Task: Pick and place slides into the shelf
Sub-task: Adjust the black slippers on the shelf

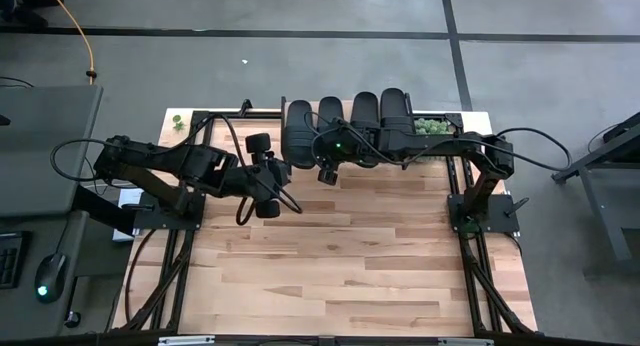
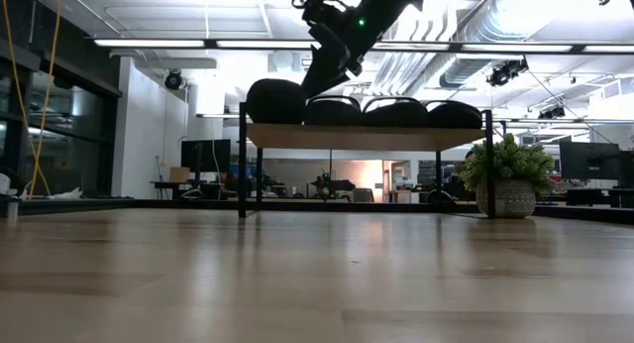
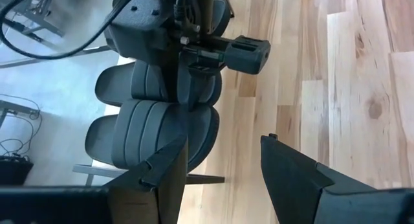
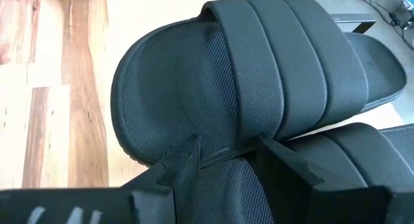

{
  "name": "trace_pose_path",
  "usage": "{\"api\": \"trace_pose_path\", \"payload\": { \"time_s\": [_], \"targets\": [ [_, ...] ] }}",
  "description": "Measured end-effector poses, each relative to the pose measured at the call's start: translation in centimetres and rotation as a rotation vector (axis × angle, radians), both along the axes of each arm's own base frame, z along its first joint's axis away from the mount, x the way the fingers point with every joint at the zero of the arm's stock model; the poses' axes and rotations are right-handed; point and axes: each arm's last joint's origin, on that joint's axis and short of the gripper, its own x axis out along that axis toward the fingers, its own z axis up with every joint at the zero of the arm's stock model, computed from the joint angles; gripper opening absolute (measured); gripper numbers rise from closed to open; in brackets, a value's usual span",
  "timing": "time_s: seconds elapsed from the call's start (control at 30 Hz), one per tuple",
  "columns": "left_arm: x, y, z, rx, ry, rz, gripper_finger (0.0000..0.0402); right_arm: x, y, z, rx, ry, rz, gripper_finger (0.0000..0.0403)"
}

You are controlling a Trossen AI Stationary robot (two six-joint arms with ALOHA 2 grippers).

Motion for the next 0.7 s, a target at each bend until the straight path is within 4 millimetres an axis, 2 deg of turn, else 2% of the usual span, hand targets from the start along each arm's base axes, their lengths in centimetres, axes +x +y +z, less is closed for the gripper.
{"api": "trace_pose_path", "payload": {
  "time_s": [0.37,0.7],
  "targets": [
    [0.0,0.0,0.0,0.002,-0.001,0.005,0.0177,-0.6,0.1,1.7,-0.030,-0.064,0.010,0.0142],
    [0.0,0.0,0.0,0.005,-0.001,0.007,0.0177,-0.4,0.0,1.9,-0.037,-0.093,0.009,0.0142]
  ]
}}
